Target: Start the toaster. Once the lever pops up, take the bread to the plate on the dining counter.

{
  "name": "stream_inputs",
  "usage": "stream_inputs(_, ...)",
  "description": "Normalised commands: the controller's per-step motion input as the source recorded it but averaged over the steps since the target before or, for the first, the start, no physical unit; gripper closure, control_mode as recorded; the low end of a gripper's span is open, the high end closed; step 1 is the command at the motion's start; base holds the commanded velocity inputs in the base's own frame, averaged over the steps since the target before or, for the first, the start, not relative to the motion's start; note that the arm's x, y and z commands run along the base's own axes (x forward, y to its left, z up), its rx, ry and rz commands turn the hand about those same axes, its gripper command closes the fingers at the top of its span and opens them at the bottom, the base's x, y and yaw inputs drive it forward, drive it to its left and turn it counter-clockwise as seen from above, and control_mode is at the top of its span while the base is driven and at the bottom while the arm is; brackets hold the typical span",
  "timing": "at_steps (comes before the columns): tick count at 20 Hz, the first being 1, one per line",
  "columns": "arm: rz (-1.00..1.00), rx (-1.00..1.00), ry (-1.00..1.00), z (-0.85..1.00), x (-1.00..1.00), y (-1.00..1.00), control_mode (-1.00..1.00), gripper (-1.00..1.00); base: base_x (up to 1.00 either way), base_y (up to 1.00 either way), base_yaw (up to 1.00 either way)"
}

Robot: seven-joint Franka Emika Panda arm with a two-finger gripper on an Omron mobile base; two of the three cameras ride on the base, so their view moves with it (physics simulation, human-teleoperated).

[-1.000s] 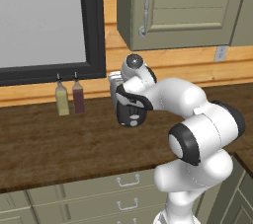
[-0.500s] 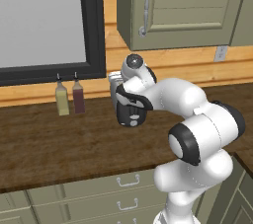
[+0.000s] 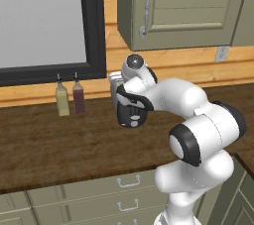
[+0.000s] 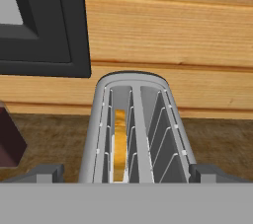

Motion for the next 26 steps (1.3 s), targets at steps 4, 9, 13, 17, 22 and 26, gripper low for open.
stream_inputs(4, 0.00, 0.00, 0.00, 0.00, 0.00, 0.00, -1.00, -1.00, 0.00, 0.00, 0.00)
stream_inputs(9, 0.00, 0.00, 0.00, 0.00, 0.00, 0.00, -1.00, -1.00, 0.00, 0.00, 0.00)
stream_inputs(13, 0.00, 0.00, 0.00, 0.00, 0.00, 0.00, -1.00, -1.00, 0.00, 0.00, 0.00)
stream_inputs(17, 0.00, 0.00, 0.00, 0.00, 0.00, 0.00, -1.00, -1.00, 0.00, 0.00, 0.00)
stream_inputs(22, 0.00, 0.00, 0.00, 0.00, 0.00, 0.00, -1.00, -1.00, 0.00, 0.00, 0.00)
stream_inputs(26, 0.00, 0.00, 0.00, 0.00, 0.00, 0.00, -1.00, -1.00, 0.00, 0.00, 0.00)
